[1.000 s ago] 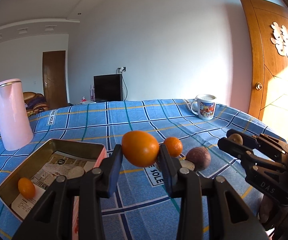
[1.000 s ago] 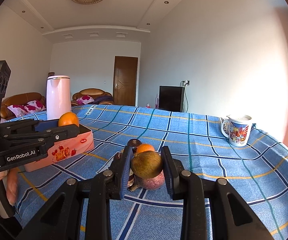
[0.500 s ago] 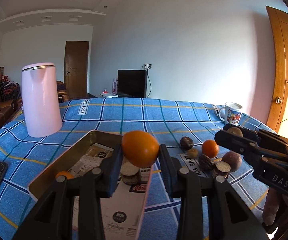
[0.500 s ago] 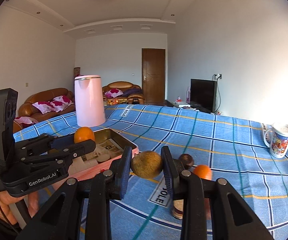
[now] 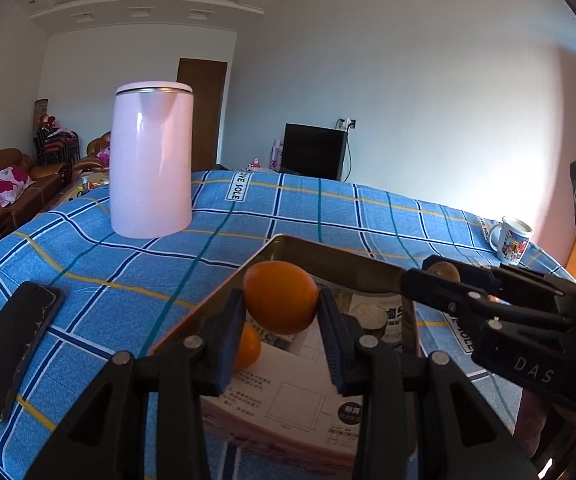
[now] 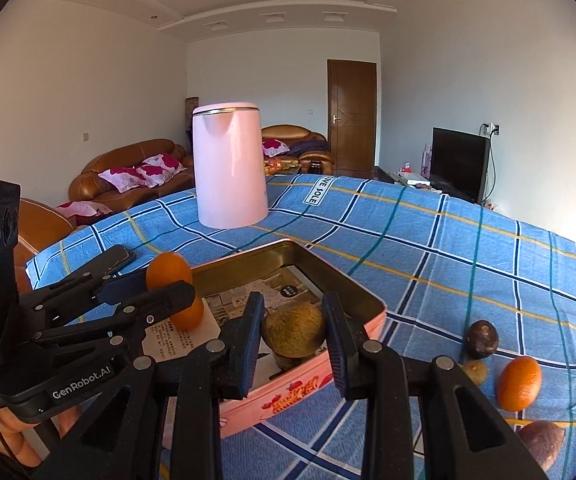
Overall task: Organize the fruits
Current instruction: 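Lower the orange and kiwi into the tin and open both tools, then grasp the purple beet with the right tool while the left tool grasps a brown cylindrical cake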
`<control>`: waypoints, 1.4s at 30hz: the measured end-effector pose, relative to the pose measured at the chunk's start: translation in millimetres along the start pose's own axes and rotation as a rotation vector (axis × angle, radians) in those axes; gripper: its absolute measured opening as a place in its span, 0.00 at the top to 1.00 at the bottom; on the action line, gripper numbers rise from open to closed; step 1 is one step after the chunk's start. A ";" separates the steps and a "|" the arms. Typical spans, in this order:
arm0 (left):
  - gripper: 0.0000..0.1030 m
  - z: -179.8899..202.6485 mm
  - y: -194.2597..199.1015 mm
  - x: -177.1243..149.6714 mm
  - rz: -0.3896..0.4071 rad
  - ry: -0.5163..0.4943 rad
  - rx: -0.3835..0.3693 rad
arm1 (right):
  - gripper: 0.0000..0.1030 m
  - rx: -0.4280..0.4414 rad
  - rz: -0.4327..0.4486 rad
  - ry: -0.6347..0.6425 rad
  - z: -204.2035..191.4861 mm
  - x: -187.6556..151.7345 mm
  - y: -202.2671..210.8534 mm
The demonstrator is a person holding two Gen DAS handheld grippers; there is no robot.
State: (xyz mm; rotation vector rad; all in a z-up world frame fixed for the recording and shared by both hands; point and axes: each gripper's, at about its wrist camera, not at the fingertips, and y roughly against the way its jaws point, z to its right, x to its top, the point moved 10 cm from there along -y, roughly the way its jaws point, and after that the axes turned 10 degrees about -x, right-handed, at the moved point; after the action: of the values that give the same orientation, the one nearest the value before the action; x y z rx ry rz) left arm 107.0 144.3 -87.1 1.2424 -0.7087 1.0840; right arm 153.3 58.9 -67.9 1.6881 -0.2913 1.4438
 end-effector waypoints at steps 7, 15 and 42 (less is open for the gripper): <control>0.63 -25.4 4.7 -2.1 -0.001 0.037 0.035 | 0.69 0.028 -0.070 0.082 -35.8 -7.0 -22.8; 0.63 -27.0 1.1 -5.7 -0.020 0.037 0.038 | 0.64 0.041 -0.146 0.108 -46.4 -16.8 -40.0; 0.29 114.5 -16.8 2.4 -0.044 -0.179 -0.141 | 0.30 -0.336 -0.158 -0.362 199.9 -89.2 65.2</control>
State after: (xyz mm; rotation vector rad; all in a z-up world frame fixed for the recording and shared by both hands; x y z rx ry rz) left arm 137.8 34.8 -65.8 1.2374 -0.8750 0.8789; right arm 220.2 -156.0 -107.0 1.6424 -0.5537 0.9104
